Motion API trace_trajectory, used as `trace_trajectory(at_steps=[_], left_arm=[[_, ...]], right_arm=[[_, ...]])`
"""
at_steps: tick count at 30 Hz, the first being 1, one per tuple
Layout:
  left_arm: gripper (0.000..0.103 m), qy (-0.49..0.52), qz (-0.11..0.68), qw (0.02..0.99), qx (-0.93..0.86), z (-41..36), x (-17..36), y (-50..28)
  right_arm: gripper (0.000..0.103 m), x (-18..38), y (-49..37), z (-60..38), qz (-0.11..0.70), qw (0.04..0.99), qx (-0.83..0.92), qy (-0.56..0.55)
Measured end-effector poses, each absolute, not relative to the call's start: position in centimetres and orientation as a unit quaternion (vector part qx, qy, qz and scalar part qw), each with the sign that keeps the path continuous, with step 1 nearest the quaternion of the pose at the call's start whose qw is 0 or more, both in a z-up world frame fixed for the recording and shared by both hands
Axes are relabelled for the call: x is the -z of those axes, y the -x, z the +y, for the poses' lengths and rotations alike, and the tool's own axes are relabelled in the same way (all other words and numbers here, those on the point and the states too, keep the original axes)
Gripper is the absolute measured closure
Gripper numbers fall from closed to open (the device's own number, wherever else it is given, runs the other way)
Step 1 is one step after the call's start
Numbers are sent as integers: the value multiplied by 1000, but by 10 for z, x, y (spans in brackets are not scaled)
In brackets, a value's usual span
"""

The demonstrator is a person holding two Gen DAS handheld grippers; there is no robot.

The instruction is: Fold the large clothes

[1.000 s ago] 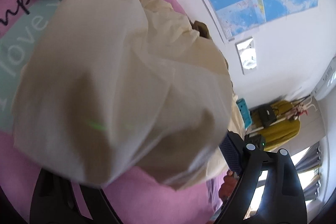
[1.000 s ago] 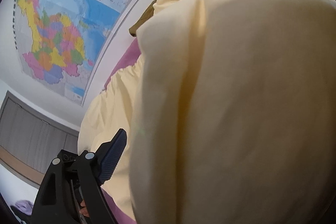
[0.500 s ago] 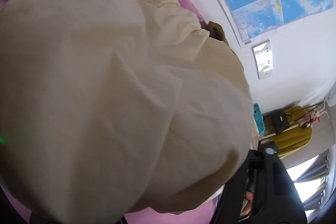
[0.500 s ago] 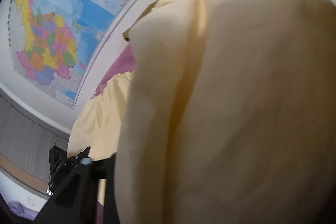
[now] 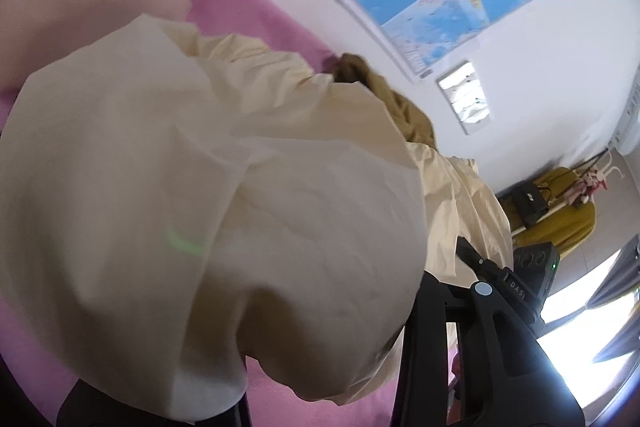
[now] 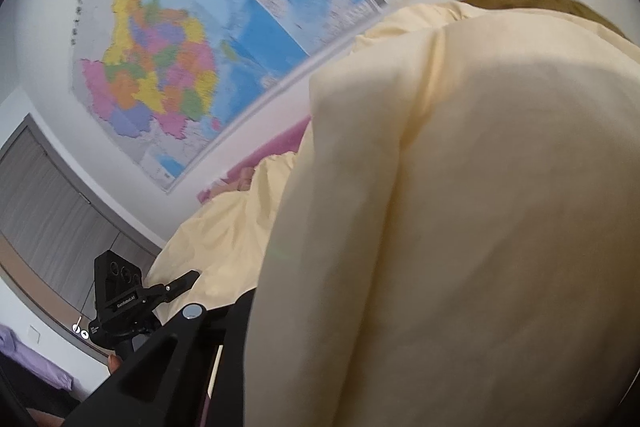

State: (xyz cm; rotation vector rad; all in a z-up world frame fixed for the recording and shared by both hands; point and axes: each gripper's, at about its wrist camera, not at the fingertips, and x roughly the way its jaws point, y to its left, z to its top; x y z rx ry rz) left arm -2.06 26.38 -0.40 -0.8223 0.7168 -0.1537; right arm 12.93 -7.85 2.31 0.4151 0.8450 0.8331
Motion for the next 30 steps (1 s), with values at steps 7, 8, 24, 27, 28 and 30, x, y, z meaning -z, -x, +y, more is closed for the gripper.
trace_trajectory(at_steps=[7, 8, 24, 27, 28, 30], left_arm=[[68, 360, 306, 877, 90, 267, -44, 29], [68, 357, 302, 879, 91, 267, -50, 29], [67, 293, 205, 934, 4, 384, -164, 33], [67, 290, 199, 935, -31, 422, -168, 36], [67, 290, 197, 935, -47, 436, -168, 37], [67, 292, 193, 934, -68, 460, -168, 37]], right_arm=[[90, -67, -121, -69, 355, 815, -419, -183], [90, -76, -119, -67, 346, 816, -426, -180], [90, -164, -164, 85, 287, 780, -533, -155], [90, -162, -173, 133, 297, 766, -550, -152], [90, -160, -176, 151, 303, 760, -556, -150], [90, -155, -178, 179, 309, 753, -563, -145]])
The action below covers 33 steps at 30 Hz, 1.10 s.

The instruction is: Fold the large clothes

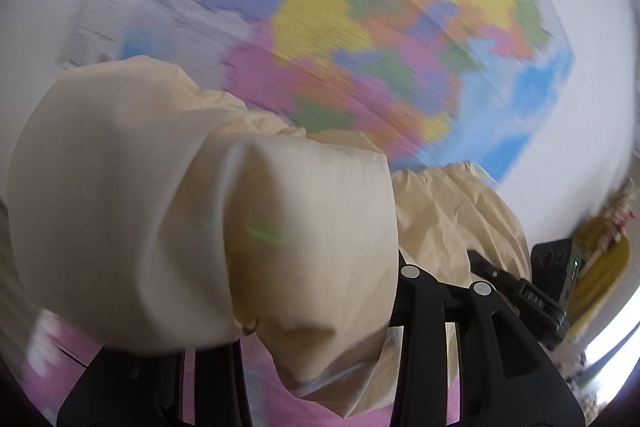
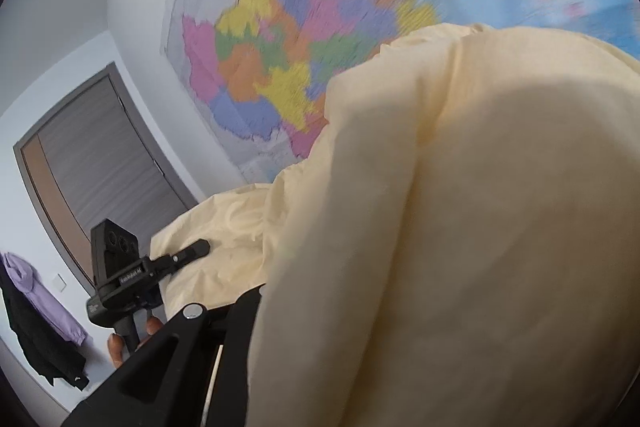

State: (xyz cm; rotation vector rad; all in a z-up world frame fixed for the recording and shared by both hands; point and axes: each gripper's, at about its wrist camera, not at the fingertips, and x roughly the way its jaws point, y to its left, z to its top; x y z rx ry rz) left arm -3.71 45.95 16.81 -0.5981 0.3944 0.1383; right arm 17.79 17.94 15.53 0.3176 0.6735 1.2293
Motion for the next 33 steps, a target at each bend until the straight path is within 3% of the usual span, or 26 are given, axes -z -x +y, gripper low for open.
trace_trajectory(at_steps=[15, 20, 25, 31, 33], left_arm=[[68, 308, 160, 922, -173, 612, -139, 42], [68, 316, 164, 914, -192, 646, -98, 49], [67, 349, 231, 877, -235, 671, -10, 48], [59, 400, 225, 856, -238, 683, 27, 67], [58, 394, 231, 855, -245, 682, 25, 67]], right_arm=[[90, -114, -166, 351, 341, 711, -604, -115], [90, -75, -151, 384, 358, 702, -608, -95], [90, -9, -145, 399, 435, 680, -585, -75], [73, 15, -135, 387, 475, 659, -579, -73], [60, 10, -128, 384, 476, 657, -582, -54]])
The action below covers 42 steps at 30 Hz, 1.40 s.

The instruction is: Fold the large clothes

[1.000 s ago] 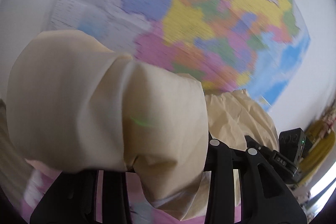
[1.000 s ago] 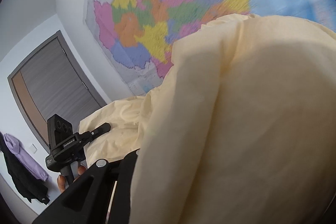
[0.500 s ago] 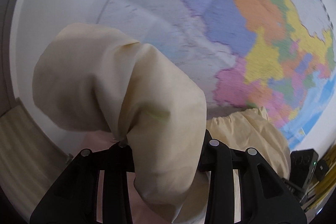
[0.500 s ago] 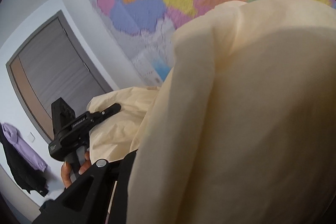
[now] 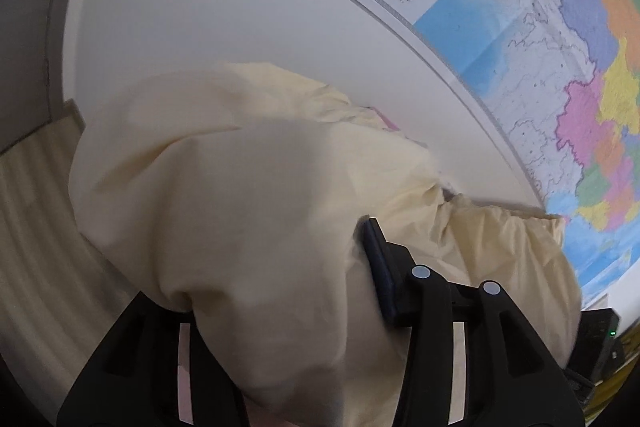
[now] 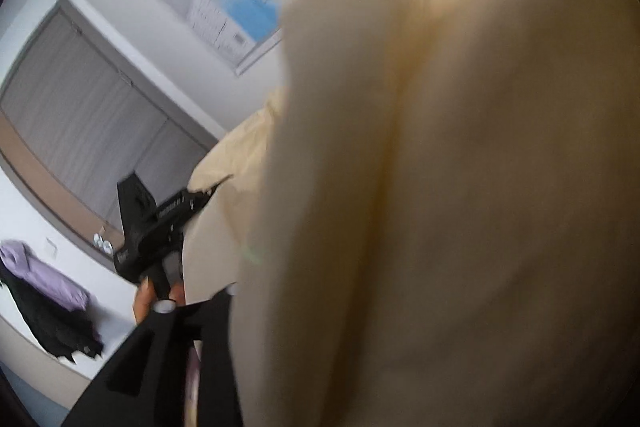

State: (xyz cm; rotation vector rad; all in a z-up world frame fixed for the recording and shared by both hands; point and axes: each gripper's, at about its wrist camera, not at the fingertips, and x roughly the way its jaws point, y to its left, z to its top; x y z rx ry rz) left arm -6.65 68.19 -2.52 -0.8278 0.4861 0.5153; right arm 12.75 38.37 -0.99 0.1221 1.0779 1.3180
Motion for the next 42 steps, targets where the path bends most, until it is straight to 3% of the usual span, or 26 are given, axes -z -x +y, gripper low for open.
trace_trajectory(at_steps=[6, 13, 18, 26, 28, 32, 35, 39, 42], left_arm=[[52, 381, 249, 848, -272, 675, 17, 63], [47, 352, 268, 844, -301, 657, 2, 73], [46, 339, 284, 840, -314, 645, -10, 83], [46, 317, 311, 840, -312, 654, -30, 66], [46, 312, 304, 846, -307, 662, -35, 55], [45, 294, 286, 857, -312, 673, -33, 40], [39, 305, 327, 824, -349, 685, -5, 31], [34, 303, 332, 825, -343, 682, 6, 42], [21, 336, 326, 828, -308, 688, -3, 56]], right_arm=[[47, 3, -114, 348, 489, 642, -590, -45], [47, -14, -105, 302, 488, 648, -585, -10], [47, -37, -103, 273, 438, 677, -589, 56], [47, -70, -125, 263, 354, 722, -590, 68], [49, -71, -125, 271, 344, 735, -580, 72], [67, -65, -129, 313, 351, 735, -575, 71], [72, -47, -128, 344, 377, 729, -563, 101], [72, -15, -132, 360, 408, 727, -535, 137], [73, -11, -139, 356, 420, 720, -539, 118]])
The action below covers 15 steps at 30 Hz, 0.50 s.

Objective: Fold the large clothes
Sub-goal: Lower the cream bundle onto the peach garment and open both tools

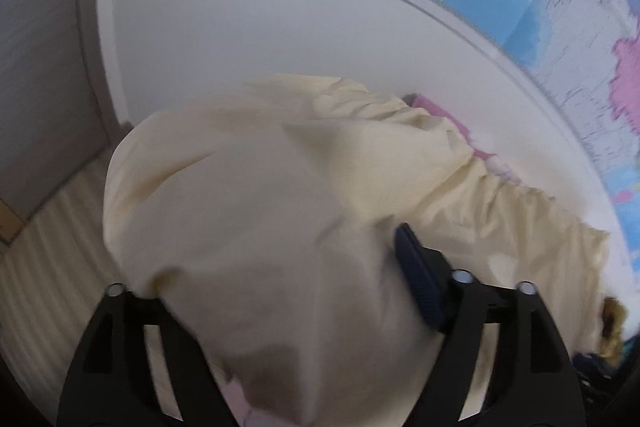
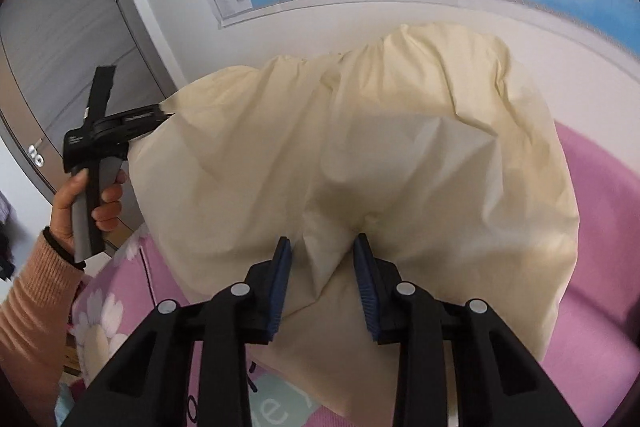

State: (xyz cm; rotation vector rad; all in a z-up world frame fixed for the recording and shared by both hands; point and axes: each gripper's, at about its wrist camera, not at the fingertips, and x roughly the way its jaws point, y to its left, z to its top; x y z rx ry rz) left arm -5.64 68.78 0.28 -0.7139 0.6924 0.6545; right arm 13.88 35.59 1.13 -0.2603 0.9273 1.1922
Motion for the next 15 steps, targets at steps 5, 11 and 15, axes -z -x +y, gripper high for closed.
trace_trajectory(at_steps=[5, 11, 15], left_arm=[[20, 419, 242, 836, -259, 698, -22, 92], [19, 271, 263, 856, -353, 652, -54, 96], [8, 189, 229, 866, -402, 620, -83, 105]], right_arm=[[73, -11, -144, 358, 428, 718, -537, 111], [73, -11, -141, 354, 428, 717, -538, 113], [72, -13, -142, 356, 428, 717, -539, 110]])
